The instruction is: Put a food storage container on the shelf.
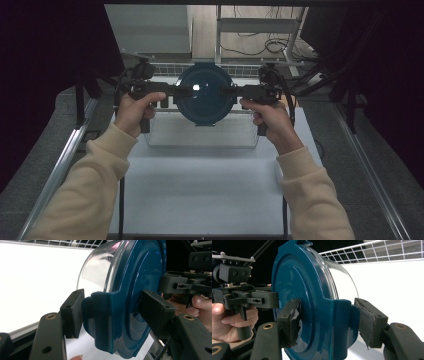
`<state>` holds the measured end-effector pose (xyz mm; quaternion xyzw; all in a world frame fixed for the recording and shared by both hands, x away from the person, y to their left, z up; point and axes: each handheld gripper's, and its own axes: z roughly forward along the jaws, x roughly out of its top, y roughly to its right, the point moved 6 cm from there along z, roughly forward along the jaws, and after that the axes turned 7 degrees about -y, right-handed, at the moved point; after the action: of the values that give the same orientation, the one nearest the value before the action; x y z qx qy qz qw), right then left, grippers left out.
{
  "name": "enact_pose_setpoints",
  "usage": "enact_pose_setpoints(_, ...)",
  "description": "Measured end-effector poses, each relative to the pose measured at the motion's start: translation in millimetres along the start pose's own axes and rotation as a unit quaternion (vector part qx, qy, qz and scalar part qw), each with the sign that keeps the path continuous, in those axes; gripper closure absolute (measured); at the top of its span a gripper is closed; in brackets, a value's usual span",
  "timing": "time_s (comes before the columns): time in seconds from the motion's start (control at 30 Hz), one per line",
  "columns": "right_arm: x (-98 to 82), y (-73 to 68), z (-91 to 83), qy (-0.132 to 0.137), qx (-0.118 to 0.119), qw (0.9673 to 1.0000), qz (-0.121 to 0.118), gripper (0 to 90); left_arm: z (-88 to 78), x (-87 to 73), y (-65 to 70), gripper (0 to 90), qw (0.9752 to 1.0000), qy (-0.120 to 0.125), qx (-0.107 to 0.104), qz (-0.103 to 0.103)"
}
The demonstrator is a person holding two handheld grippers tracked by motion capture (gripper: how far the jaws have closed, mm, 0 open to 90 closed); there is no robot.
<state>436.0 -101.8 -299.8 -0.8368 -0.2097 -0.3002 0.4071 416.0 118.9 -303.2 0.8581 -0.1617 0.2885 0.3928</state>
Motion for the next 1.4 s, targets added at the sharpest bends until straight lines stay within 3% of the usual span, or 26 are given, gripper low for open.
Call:
enact_pose_setpoints(0.47, 31.0, 15.9, 12.8, -0.008, -0.005, 0.9998, 0.018, 39.9, 9.1, 32.3, -21.0, 38.1, 0.9999, -0.013, -0.007, -0.008)
enact_pose_setpoints(1.07, 36.3, 50.5, 39.4, -0.033, 0.002, 0.9978, 0.058, 39.7, 33.7, 39.3, -54.0, 37.8, 0.9984, -0.042, -0.002, -0.038)
enact_pose_setpoints(1.3, 39.7, 58.0, 44.0, -0.024, 0.0, 0.9971, 0.072, 39.7, 39.2, 44.8, -62.0, 37.6, 0.9979, -0.031, -0.01, -0.055)
enact_pose_setpoints(1.4, 41.5, 62.5, 46.9, -0.018, 0.001, 0.9963, 0.084, 40.1, 43.1, 47.5, -69.2, 37.4, 0.9967, -0.026, -0.021, -0.074)
